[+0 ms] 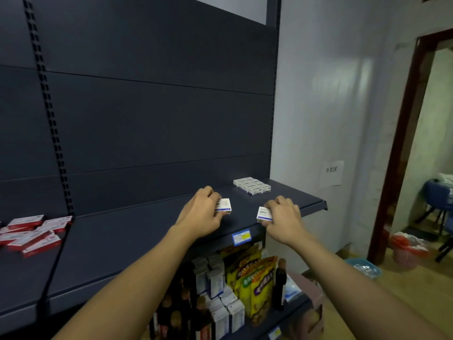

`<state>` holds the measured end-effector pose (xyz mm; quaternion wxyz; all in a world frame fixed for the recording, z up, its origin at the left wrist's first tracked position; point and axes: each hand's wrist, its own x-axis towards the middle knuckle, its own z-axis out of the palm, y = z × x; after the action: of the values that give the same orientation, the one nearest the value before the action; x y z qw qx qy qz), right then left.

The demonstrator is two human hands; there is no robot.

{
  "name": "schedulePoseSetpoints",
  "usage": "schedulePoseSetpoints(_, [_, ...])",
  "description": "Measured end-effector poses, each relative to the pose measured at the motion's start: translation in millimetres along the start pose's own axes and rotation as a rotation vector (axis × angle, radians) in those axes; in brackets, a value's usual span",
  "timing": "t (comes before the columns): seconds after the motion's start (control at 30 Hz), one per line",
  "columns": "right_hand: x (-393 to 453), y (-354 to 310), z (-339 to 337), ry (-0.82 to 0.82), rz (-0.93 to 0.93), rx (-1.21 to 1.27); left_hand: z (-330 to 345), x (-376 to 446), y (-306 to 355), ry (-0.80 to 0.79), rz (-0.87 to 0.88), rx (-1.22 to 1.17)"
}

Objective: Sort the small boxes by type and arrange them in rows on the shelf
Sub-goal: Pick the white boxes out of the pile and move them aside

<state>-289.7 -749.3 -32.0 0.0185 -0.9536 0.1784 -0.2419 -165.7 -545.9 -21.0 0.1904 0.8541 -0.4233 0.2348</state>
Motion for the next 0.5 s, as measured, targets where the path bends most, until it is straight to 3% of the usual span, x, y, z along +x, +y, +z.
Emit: schedulePoseSetpoints(0.5, [17,75,0,0.016,-0.030,0.013,49,48,60,-0.006,-0.017,-0.022])
